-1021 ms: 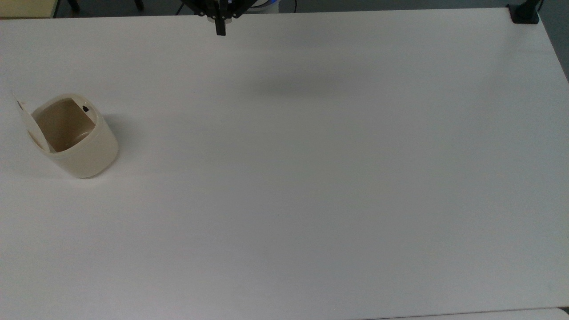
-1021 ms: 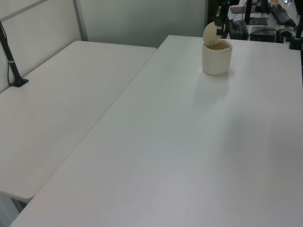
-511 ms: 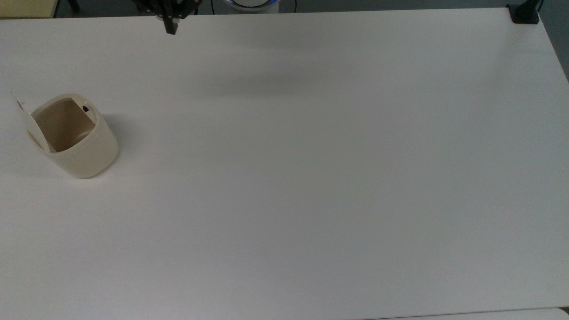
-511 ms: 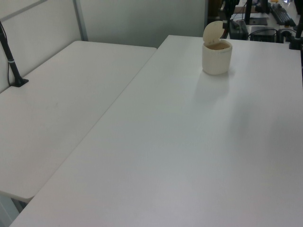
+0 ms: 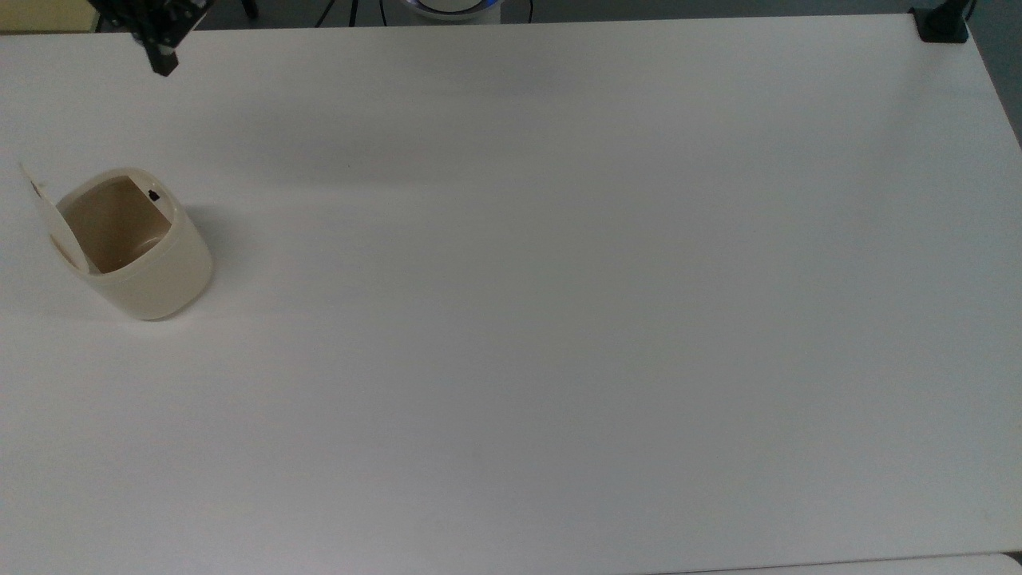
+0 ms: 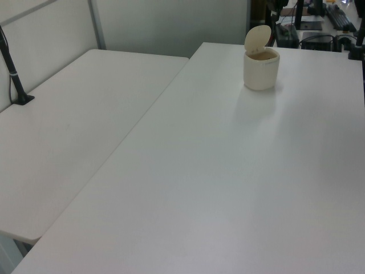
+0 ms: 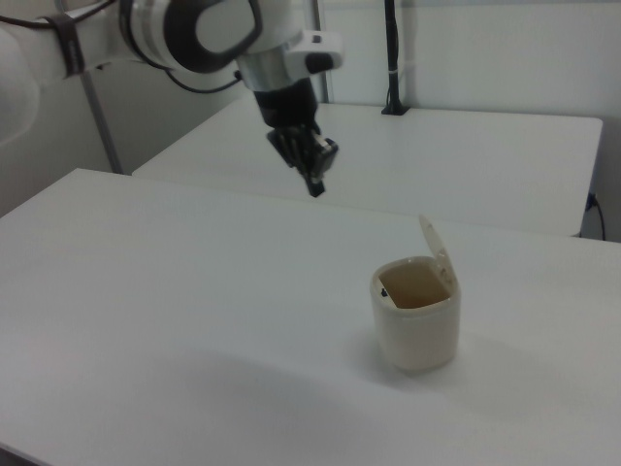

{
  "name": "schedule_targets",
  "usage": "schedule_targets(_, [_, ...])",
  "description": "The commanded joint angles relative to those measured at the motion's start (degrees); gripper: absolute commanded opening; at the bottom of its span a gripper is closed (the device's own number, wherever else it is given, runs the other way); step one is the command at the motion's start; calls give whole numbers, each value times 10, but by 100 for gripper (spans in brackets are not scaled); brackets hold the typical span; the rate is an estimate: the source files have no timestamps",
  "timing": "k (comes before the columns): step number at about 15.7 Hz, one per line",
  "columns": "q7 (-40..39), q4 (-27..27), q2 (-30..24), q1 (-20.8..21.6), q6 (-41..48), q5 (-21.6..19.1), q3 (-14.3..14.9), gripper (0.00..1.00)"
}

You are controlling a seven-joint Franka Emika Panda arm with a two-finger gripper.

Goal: Close the trash bin
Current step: 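Lower the gripper to the raised lid of the bin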

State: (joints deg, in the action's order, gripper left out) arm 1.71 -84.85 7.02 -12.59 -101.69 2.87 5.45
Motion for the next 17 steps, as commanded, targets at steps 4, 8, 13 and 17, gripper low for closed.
schedule_targets(4, [108, 2, 43, -45, -152, 0, -1, 0])
schedule_targets(8, [162, 2, 72, -55, -248, 19, 21, 0])
schedule_targets(13, [176, 2, 102, -55, -315, 31, 44, 0])
schedule_targets(17, [176, 1, 114, -52, -318, 26, 44, 0])
